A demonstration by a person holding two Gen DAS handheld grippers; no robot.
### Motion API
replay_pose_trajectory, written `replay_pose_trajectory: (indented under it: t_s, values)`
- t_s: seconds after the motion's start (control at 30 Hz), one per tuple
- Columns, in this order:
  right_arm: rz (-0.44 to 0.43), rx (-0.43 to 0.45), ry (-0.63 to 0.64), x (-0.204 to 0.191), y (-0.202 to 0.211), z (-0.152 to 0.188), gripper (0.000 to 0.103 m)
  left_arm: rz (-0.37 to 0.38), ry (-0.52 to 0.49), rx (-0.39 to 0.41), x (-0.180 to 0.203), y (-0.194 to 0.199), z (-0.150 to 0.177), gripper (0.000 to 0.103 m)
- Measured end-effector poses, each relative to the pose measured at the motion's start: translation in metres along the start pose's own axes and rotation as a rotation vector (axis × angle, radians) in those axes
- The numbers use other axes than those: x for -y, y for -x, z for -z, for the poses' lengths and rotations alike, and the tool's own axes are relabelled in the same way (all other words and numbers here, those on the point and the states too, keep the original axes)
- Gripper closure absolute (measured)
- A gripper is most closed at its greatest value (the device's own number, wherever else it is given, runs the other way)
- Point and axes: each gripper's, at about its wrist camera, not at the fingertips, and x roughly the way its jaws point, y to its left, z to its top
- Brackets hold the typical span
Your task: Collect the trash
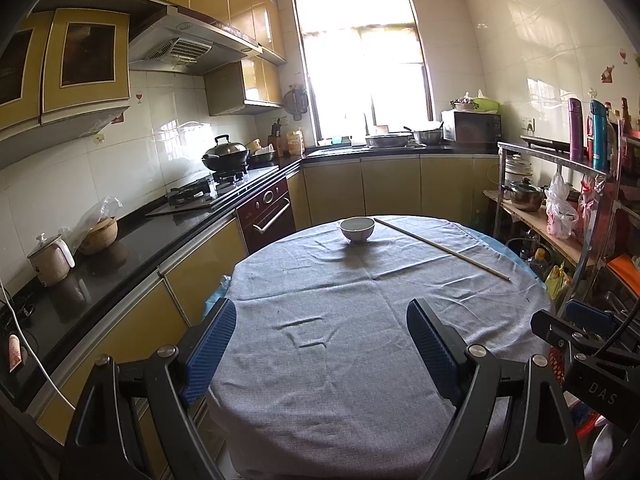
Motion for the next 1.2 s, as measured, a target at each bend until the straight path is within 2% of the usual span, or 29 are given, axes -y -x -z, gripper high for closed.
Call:
replay_pose_trajectory:
  t_s: [1.2]
  values:
    - [-0.002,-0.004,0.005,0.0007,-0.0028,-0.0013,0.042,-0.001,-0.007,-0.003,0.0012,-0.0021,-0.0003,0.015]
